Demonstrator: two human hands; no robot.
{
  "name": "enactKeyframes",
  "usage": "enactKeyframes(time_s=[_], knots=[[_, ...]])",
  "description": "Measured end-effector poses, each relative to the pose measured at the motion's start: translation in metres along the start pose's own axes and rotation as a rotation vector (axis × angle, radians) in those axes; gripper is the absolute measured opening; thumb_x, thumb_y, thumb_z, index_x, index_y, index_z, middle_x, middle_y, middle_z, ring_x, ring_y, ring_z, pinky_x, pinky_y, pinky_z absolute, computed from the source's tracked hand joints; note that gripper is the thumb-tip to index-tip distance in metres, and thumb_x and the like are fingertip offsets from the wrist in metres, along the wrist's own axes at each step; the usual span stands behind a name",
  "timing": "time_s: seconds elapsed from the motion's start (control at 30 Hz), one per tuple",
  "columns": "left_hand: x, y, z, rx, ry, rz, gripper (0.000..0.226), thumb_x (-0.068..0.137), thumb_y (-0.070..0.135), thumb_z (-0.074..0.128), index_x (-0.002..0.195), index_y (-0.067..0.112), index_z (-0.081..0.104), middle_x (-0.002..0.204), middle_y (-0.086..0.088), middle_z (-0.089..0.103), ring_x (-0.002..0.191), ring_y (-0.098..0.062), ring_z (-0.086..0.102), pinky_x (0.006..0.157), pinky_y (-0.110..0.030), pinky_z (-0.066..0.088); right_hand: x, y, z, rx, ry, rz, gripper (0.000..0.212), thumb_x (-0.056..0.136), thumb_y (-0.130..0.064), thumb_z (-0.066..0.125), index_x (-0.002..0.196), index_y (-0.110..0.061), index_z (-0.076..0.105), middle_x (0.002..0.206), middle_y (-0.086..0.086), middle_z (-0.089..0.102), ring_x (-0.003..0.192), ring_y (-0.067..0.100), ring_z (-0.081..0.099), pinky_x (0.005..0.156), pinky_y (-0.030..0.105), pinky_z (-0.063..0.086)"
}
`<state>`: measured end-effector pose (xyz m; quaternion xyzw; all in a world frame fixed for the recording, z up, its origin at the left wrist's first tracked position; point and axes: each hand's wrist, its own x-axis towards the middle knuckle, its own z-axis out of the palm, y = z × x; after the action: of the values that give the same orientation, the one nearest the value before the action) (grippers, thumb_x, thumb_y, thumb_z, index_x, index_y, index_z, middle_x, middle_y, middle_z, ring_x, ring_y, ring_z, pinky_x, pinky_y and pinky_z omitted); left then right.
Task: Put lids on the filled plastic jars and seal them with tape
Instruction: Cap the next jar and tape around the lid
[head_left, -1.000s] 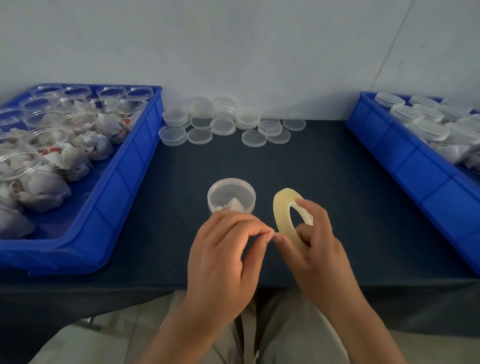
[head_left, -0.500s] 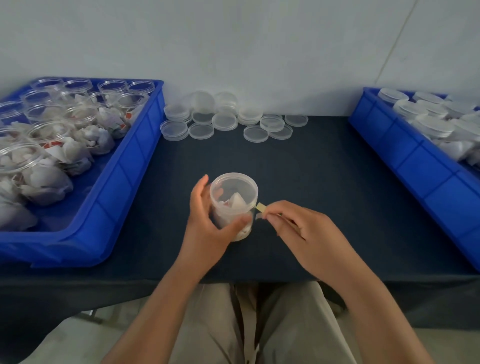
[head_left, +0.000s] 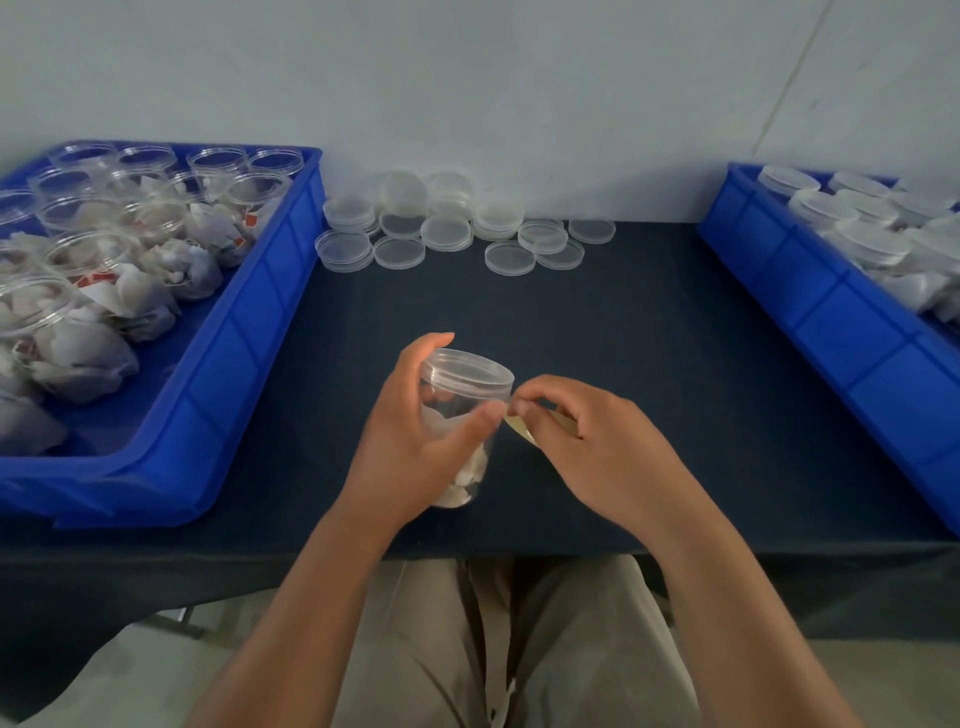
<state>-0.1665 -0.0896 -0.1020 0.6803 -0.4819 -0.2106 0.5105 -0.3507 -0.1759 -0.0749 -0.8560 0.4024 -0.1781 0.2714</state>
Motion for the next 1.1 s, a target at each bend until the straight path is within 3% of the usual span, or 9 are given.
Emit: enactKeyframes(time_s=[0.17, 0.3, 0.53, 0.63, 0.7, 0.8, 0.97, 1.1], knots=[[0.002, -0.001, 0.007, 0.090, 0.021, 0.047, 0.093, 0.062, 0.096, 0.067, 0.140, 0.057, 0.035, 0.129, 0.032, 0.053, 0.118, 0.010, 0.054, 0.085, -0.015, 0.046, -0.002, -0.001, -0.001, -0.063, 0.021, -0.007, 0.015, 0.107, -0.047, 0.048, 0.114, -0.052, 0.060, 0.090, -0.029, 0.065, 0.090, -0.010, 0.060, 0.063, 0.019, 0.053], [0.006, -0.004, 0.010, 0.126, 0.047, 0.053, 0.082, 0.069, 0.090, 0.069, 0.138, 0.055, 0.039, 0.124, 0.033, 0.056, 0.115, 0.013, 0.055, 0.080, -0.012, 0.045, -0.003, -0.003, 0.001, -0.099, 0.033, 0.004, 0.018, 0.107, -0.048, 0.049, 0.120, -0.051, 0.062, 0.092, -0.030, 0.064, 0.080, -0.001, 0.064, 0.066, 0.019, 0.056], [0.007, -0.004, 0.004, 0.097, 0.053, 0.041, 0.064, 0.071, 0.096, 0.057, 0.125, 0.073, 0.033, 0.118, 0.048, 0.053, 0.110, 0.018, 0.056, 0.078, -0.018, 0.048, -0.001, -0.004, 0.003, -0.077, -0.002, 0.006, 0.024, 0.106, -0.058, 0.045, 0.125, -0.052, 0.058, 0.094, -0.032, 0.063, 0.082, -0.003, 0.064, 0.067, 0.018, 0.056], [0.010, -0.008, -0.001, 0.000, 0.023, 0.002, 0.058, 0.076, 0.081, 0.065, 0.127, 0.061, 0.045, 0.117, 0.037, 0.060, 0.106, 0.010, 0.063, 0.080, -0.025, 0.054, 0.000, 0.001, -0.002, -0.063, -0.092, -0.010, 0.030, 0.104, -0.065, 0.037, 0.128, -0.056, 0.052, 0.103, -0.031, 0.065, 0.089, -0.006, 0.063, 0.072, 0.020, 0.054], [0.013, -0.011, -0.005, -0.060, -0.006, -0.022, 0.054, 0.078, 0.073, 0.066, 0.126, 0.055, 0.050, 0.117, 0.031, 0.063, 0.104, 0.005, 0.066, 0.080, -0.024, 0.053, 0.000, 0.005, -0.006, -0.012, -0.177, -0.019, 0.035, 0.103, -0.070, 0.032, 0.132, -0.059, 0.048, 0.114, -0.036, 0.063, 0.100, -0.015, 0.058, 0.078, 0.015, 0.046], [0.020, -0.014, -0.011, -0.112, -0.087, -0.049, 0.050, 0.079, 0.070, 0.066, 0.124, 0.053, 0.054, 0.115, 0.026, 0.067, 0.102, -0.002, 0.071, 0.081, -0.022, 0.051, 0.002, 0.009, -0.012, 0.015, -0.243, -0.010, 0.039, 0.102, -0.072, 0.028, 0.137, -0.063, 0.043, 0.115, -0.043, 0.057, 0.103, -0.026, 0.049, 0.079, 0.010, 0.038], [0.028, -0.021, -0.015, -0.243, -0.227, -0.079, 0.048, 0.087, 0.061, 0.063, 0.130, 0.040, 0.057, 0.115, 0.018, 0.071, 0.099, -0.010, 0.075, 0.076, -0.014, 0.056, 0.010, 0.021, -0.021, -0.076, -0.216, 0.007, 0.045, 0.102, -0.071, 0.025, 0.141, -0.060, 0.044, 0.116, -0.033, 0.062, 0.101, -0.010, 0.057, 0.079, 0.016, 0.042], [0.032, -0.032, -0.017, -0.428, -0.301, -0.121, 0.057, 0.090, 0.055, 0.067, 0.139, 0.026, 0.055, 0.120, -0.008, 0.073, 0.100, -0.032, 0.076, 0.079, -0.034, 0.061, 0.016, 0.027, -0.019, -0.059, -0.194, 0.030, 0.048, 0.100, -0.076, 0.029, 0.139, -0.058, 0.048, 0.122, -0.029, 0.064, 0.107, -0.003, 0.060, 0.088, 0.028, 0.052]])
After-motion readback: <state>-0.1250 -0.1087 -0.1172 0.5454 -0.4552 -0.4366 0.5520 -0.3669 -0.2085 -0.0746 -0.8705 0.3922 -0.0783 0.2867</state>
